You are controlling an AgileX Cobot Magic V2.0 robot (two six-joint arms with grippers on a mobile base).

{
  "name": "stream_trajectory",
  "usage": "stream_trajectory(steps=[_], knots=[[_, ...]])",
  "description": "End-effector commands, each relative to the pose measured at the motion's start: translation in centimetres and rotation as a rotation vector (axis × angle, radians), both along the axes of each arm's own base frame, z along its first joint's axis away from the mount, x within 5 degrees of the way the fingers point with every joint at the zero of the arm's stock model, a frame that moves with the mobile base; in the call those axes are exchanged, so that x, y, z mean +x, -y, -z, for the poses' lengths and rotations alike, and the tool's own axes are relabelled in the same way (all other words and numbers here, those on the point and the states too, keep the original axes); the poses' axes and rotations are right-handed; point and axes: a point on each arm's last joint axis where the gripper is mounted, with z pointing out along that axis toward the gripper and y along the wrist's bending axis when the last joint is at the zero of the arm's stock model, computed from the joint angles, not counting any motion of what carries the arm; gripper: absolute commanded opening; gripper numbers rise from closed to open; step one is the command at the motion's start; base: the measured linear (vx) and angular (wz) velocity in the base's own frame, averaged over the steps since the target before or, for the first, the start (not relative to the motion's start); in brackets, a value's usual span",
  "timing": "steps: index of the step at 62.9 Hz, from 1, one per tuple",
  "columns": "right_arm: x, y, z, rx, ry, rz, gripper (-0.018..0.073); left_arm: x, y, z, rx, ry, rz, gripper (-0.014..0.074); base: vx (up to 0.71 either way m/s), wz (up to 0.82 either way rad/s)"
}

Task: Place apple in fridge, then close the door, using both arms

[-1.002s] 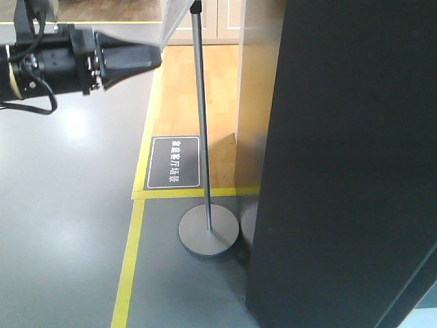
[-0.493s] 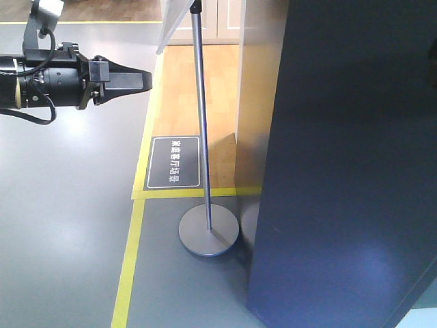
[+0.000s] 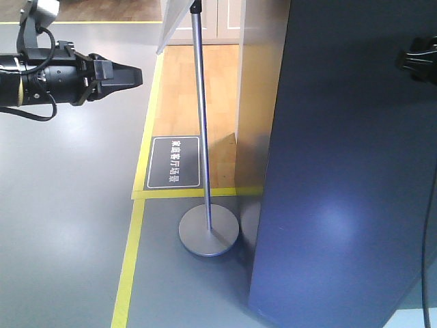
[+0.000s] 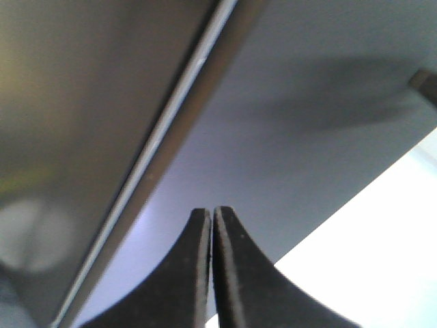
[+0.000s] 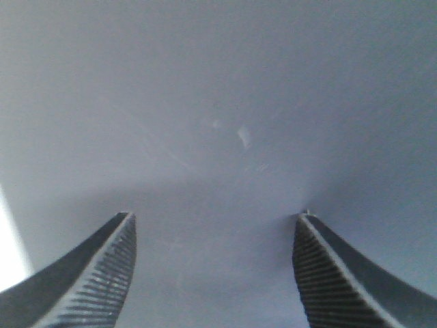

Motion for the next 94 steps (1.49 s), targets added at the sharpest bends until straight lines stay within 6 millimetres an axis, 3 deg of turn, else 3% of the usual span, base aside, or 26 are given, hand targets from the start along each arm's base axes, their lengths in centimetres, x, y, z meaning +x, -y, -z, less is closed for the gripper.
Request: stream_trajectory(steps=[1, 29, 58, 69, 79, 85, 94], knots=[[1.0, 0.6, -2.1, -0.026, 0.077, 0.046, 0.0489, -0.5, -0.3, -2.4, -0.027, 0.063, -0.039, 0.0003, 0.00, 0.00], [8.6, 0.6, -1.9, -0.023, 0.081, 0.037, 0.0489, -0.2, -0.6, -2.3, -0.005, 0.077, -0.088, 0.0004, 0.00, 0.00], [12.2, 0.6, -2.1, -0.008, 0.060, -0.060, 0.0489, 0.0, -0.7, -2.3, -0.002, 0.081, -0.108, 0.0004, 0.00, 0.00], [11.4, 0.2, -3.1, -0.017, 0.052, -0.119, 0.0471, -0.1, -0.7, -2.3, -0.003, 0.080, -0.103, 0.0004, 0.00, -0.01], [8.9, -1.3, -5.7, -0.012, 0.039, -0.272, 0.0417, -0.2, -0.5, -2.3, -0.006, 0.075, -0.078, 0.0004, 0.00, 0.00], [6.8, -2.6, -7.0, -0.009, 0.003, -0.412, 0.0349, -0.4, -0.4, -2.3, -0.010, 0.071, -0.056, 0.0004, 0.00, 0.01], [2.7, -4.6, -9.0, -0.017, -0.065, -0.651, 0.0172, -1.0, 0.1, -2.3, -0.021, 0.053, 0.021, 0.0004, 0.00, 0.00]])
